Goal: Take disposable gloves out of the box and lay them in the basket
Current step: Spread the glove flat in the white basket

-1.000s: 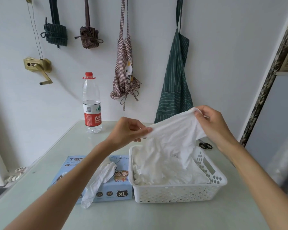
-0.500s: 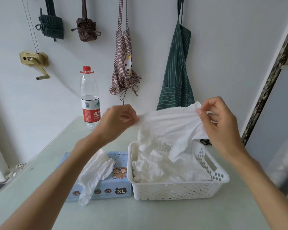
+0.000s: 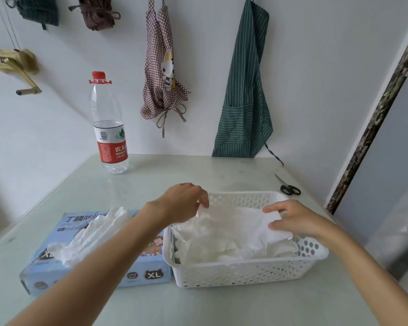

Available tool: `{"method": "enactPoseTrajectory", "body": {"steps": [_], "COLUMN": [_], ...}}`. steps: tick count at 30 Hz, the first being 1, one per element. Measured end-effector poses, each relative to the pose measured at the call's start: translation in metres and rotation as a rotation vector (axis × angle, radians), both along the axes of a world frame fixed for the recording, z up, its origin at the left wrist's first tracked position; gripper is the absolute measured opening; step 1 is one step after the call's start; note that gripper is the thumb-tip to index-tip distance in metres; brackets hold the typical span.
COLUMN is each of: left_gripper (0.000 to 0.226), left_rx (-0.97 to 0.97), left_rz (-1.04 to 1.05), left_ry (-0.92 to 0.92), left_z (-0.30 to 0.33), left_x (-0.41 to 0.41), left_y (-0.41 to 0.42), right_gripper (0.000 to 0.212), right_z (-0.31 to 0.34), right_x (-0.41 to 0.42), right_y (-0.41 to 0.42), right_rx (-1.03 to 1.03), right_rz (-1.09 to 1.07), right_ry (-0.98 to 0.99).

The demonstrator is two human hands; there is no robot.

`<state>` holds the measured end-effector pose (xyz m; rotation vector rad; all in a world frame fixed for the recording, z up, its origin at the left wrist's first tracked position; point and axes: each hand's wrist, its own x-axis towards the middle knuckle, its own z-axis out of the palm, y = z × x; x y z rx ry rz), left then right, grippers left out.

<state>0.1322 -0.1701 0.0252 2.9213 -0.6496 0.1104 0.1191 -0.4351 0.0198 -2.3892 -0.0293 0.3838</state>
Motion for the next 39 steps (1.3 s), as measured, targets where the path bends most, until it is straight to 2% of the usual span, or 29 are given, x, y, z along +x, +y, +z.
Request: {"method": "enactPoseTrajectory", "body": {"steps": [3, 7, 10, 12, 14, 15, 16, 17, 19, 20, 23, 27, 30, 32, 33, 34, 36, 37, 39], "left_gripper": [0.042, 0.037, 0.029, 0.03, 0.047, 0.057, 0.065, 0.071, 0.08, 0.084, 0.093, 0.096, 0.097, 0.101, 0.1, 0.094, 0.066, 0.049, 0.026], "left_rx": [0.055, 0.129, 0.06, 0.016, 0.133, 0.248, 0.368, 0.474, 0.615, 0.65, 0.717, 0.853, 0.853, 0.696, 0.596, 0.505, 0.365, 0.325, 0.32], "left_rz": [-0.011, -0.03, -0.041, -0.072, -0.108, -0.12, -0.115, -0.096, -0.037, -0.012, 0.013, 0.059, 0.071, 0.046, 0.023, -0.009, -0.088, -0.12, -0.147], "left_ry": [-0.042, -0.16, -0.276, -0.178, 0.074, 0.174, 0.245, 0.29, 0.322, 0.328, 0.315, 0.323, 0.315, 0.285, 0.251, 0.2, 0.082, 0.055, 0.069], "left_z": [-0.003, -0.006, -0.003, 0.002, 0.006, 0.007, 0.005, 0.002, -0.002, -0.003, -0.004, -0.018, -0.023, -0.013, -0.005, 0.002, 0.012, 0.015, 0.015], "left_x": [0.002, -0.001, -0.013, -0.021, -0.027, -0.027, -0.028, -0.029, -0.032, -0.033, -0.032, -0.027, -0.028, -0.032, -0.035, -0.038, -0.044, -0.048, -0.055], "left_y": [-0.006, -0.014, -0.015, -0.009, -0.003, -0.001, 0.0, 0.002, 0.005, 0.006, 0.004, -0.006, -0.009, -0.006, -0.004, 0.0, 0.008, 0.01, 0.011], "right_gripper": [0.059, 0.066, 0.066, 0.054, 0.035, 0.03, 0.029, 0.034, 0.064, 0.078, 0.095, 0.098, 0.094, 0.088, 0.078, 0.062, 0.024, 0.014, 0.013], "right_z": [-0.005, -0.011, -0.005, 0.007, 0.015, 0.017, 0.017, 0.015, 0.004, -0.001, -0.008, -0.022, -0.021, -0.006, 0.003, 0.011, 0.02, 0.022, 0.019], "right_x": [0.004, 0.004, -0.001, -0.006, -0.009, -0.007, -0.005, -0.004, 0.0, 0.003, 0.006, 0.004, 0.002, -0.003, -0.008, -0.012, -0.02, -0.025, -0.033], "right_y": [0.0, 0.014, 0.018, 0.017, 0.022, 0.026, 0.031, 0.036, 0.036, 0.033, 0.024, 0.03, 0.034, 0.032, 0.03, 0.028, 0.028, 0.032, 0.046], "right_rx": [-0.121, -0.462, -0.622, -0.625, -0.413, -0.274, -0.181, -0.175, -0.382, -0.483, -0.56, -0.592, -0.584, -0.557, -0.515, -0.444, -0.233, -0.15, -0.106], "right_rz": [-0.016, 0.076, 0.169, 0.151, 0.127, 0.154, 0.226, 0.332, 0.489, 0.5, 0.449, 0.443, 0.435, 0.432, 0.426, 0.419, 0.417, 0.441, 0.53], "right_ry": [-0.036, -0.175, -0.234, -0.414, -0.589, -0.58, -0.483, -0.33, -0.04, 0.042, 0.11, 0.115, 0.104, 0.048, -0.012, -0.091, -0.211, -0.2, -0.092]}}
